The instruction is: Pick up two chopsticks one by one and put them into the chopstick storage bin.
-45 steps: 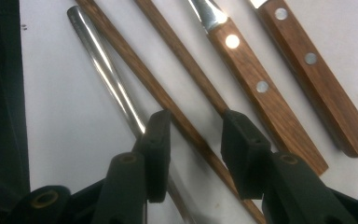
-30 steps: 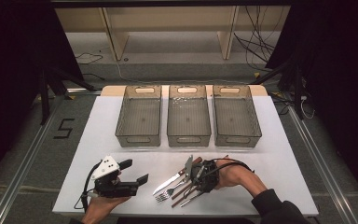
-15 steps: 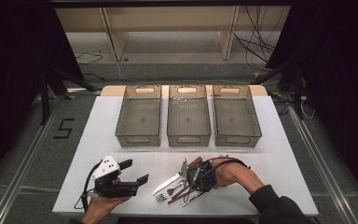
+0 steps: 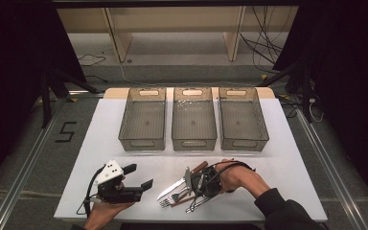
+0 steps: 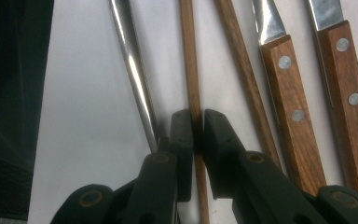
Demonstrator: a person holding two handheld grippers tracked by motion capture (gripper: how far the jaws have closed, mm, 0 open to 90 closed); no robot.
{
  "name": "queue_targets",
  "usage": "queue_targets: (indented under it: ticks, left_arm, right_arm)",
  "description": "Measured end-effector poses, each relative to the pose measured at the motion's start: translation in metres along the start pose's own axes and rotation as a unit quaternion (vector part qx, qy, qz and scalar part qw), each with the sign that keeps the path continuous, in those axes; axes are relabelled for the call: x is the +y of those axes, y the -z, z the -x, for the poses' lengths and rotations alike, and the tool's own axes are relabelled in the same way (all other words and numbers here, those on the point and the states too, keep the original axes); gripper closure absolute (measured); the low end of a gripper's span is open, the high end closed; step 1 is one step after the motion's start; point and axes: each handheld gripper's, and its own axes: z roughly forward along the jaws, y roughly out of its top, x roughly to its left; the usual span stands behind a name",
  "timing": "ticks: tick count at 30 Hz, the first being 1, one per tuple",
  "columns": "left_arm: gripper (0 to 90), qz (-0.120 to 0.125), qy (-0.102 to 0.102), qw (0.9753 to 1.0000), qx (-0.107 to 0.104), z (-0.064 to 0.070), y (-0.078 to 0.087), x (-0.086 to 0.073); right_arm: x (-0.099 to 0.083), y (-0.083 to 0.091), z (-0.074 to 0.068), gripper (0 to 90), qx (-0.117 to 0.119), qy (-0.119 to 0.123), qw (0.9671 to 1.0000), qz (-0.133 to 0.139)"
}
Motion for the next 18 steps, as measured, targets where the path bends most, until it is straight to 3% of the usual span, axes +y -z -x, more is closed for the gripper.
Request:
queue_targets:
  ticks: [5,14,18]
  left_arm:
    - [15.6,0.001,0.000,1.0000,0.000,0.0002,0.0000,0.0001]
    - [15.6,-0.001,0.000,1.0000,0.000,0.0000,0.0000,0.0001]
    - [15.7,-0.001,0.000,1.0000,-0.001,0.0003,-0.0001,0.0001]
  right_arm:
    - [0.0009,0.0004,0.0001,85.2,0.001,0.017,0.9998,-0.004]
    - [0.0003,0.0021,-0.0015,85.7,0.004,0.022,0.9997,0.004]
    - [0.0021,0.0051,-0.0029,85.8,-0.006,0.033,0.9993,0.014]
